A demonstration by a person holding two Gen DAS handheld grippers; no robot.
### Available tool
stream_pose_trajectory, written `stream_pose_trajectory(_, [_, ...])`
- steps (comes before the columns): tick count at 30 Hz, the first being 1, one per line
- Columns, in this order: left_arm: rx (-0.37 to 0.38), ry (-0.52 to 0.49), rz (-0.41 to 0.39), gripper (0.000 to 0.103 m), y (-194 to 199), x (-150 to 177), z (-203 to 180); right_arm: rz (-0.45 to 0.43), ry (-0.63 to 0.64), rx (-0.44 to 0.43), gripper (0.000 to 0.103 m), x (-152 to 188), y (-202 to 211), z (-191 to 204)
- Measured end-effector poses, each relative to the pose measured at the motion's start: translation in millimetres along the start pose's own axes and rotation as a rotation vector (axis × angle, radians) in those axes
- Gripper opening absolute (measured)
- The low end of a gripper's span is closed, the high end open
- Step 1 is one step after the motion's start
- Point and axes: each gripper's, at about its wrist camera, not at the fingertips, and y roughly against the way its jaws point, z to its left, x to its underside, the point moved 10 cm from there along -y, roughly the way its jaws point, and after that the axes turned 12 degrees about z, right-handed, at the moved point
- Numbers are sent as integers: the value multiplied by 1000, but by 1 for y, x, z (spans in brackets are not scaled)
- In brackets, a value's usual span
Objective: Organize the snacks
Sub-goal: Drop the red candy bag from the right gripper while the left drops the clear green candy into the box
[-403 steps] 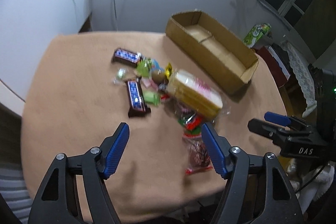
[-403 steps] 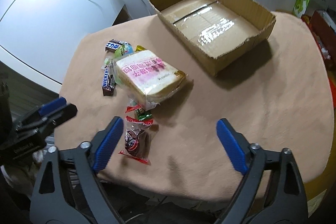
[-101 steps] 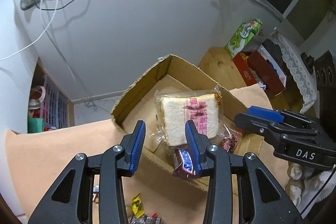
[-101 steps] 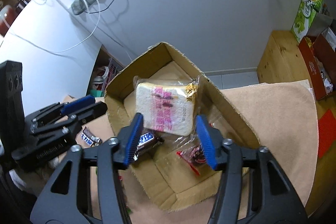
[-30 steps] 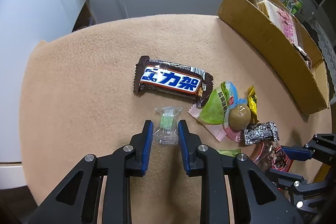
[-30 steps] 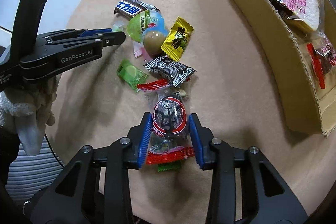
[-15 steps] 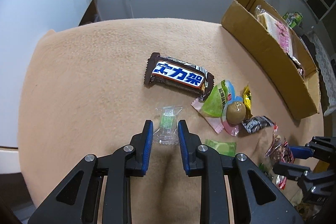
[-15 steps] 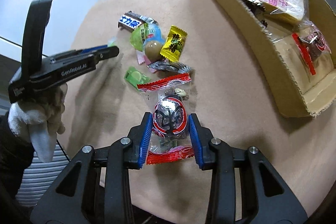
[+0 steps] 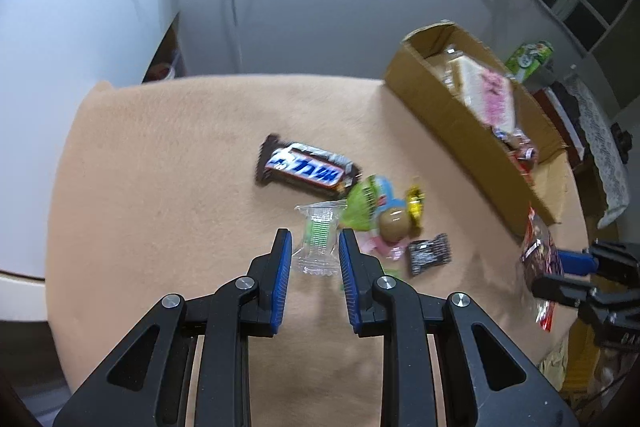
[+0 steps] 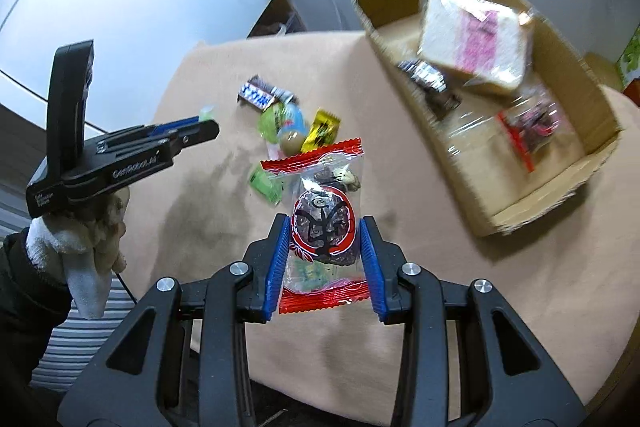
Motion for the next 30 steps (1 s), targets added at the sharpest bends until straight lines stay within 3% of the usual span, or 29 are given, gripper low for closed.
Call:
stream_pose_trajectory(16, [70,-170,-44,23,25,-43,-93,-137,-100,137,37,-29,73,-88])
stream_pose_trajectory(30, [120,-270,-7,23,5,-75,-177,-147,-155,219,37,-53,78,-147])
